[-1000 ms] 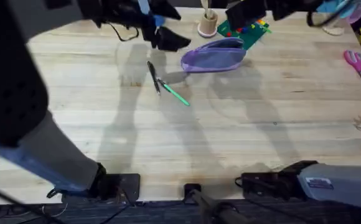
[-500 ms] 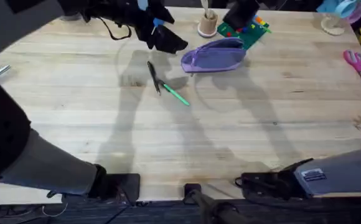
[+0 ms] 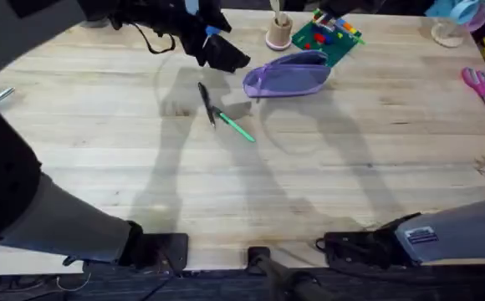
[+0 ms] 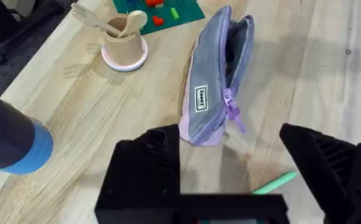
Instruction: Unzip the bag, pick up the pens from the table one at a time and place them inside, then zip the bag closed.
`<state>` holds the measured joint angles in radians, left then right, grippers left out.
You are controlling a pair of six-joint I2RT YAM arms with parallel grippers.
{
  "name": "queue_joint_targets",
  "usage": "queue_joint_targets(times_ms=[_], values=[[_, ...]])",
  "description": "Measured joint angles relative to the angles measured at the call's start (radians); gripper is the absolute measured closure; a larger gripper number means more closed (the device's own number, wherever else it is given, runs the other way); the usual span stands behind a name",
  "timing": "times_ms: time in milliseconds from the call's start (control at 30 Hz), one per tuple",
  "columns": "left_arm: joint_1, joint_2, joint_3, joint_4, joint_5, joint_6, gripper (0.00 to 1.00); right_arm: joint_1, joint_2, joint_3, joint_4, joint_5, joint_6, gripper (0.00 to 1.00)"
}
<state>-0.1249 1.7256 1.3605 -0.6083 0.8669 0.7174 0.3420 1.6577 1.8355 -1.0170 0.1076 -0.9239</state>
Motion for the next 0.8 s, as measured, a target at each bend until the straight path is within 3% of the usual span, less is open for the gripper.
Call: queue_joint_targets(times_ms=[167, 367, 800], values=[[0.0, 0.0, 0.0, 0.002, 0.0, 0.0, 0.007, -0.011, 0.0, 0.0, -0.111, -0.061, -0.077, 0.97], [0.0, 0.0, 0.0, 0.002, 0.0, 0.0, 0.007, -0.074, 0.013, 0.001, -0.117, -0.172, -0.155, 0.971], [0.0, 0.0, 0.0, 0.002, 0.0, 0.0, 0.007, -0.114, 0.19, 0.002, -0.114, -0.284, -0.289, 0.971]])
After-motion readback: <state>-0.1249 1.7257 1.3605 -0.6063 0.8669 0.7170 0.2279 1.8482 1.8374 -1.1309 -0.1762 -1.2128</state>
